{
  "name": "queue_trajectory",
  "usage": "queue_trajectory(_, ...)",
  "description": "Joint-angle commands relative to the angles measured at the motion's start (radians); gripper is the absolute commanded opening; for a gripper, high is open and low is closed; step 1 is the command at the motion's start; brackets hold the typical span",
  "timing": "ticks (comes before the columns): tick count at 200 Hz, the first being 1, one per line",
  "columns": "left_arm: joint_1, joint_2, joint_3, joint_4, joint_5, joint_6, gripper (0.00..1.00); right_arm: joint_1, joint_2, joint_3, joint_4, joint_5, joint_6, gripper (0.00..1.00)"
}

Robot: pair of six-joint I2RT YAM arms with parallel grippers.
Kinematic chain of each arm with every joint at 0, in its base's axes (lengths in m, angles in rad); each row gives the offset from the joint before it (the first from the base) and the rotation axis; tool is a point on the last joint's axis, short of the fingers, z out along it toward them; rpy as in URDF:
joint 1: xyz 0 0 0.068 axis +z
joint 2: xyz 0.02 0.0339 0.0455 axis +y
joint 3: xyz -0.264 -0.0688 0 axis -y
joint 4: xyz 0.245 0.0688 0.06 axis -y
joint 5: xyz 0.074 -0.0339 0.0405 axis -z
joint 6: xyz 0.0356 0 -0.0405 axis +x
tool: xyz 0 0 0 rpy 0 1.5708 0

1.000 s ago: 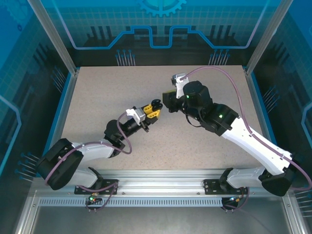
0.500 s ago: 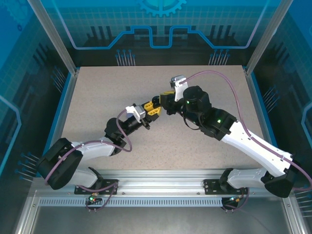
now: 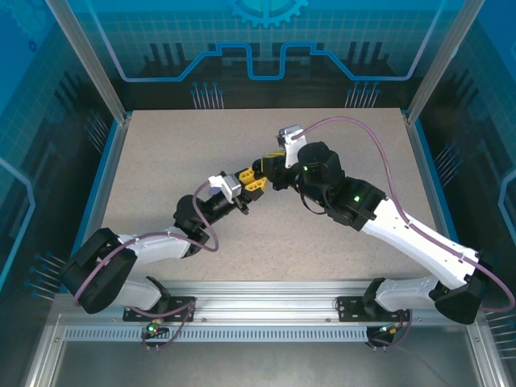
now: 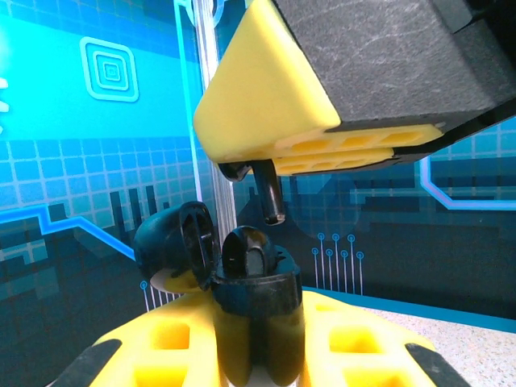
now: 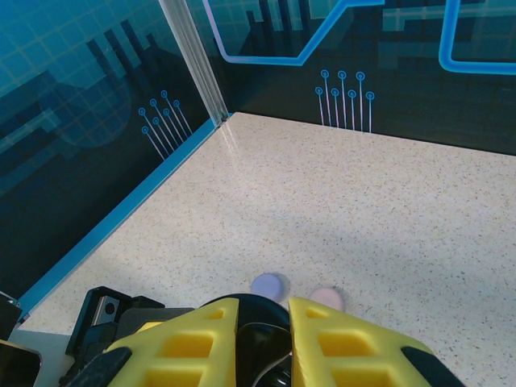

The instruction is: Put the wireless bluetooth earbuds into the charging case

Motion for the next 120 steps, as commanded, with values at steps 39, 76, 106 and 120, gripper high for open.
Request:
queue_trajectory(39,-0.010,-0.003,0.041,0.045,0.005,-0.007,0.00,0.014,0.014,-0.029,0.019,0.005,0.001,0.19)
queue_trajectory(76,-0.011,-0.003,0.045,0.045,0.006,-0.004,0.00,0.015,0.013,-0.048,0.018,0.000,0.002,0.19)
queue_trajectory(106,-0.012,-0.001,0.049,0.045,0.009,-0.006,0.00,0.017,0.022,-0.047,0.020,-0.018,-0.010,0.18)
queue_trajectory(120,-0.013,0.000,0.050,0.044,0.010,-0.006,0.00,0.021,0.031,-0.041,0.013,-0.031,-0.013,0.18)
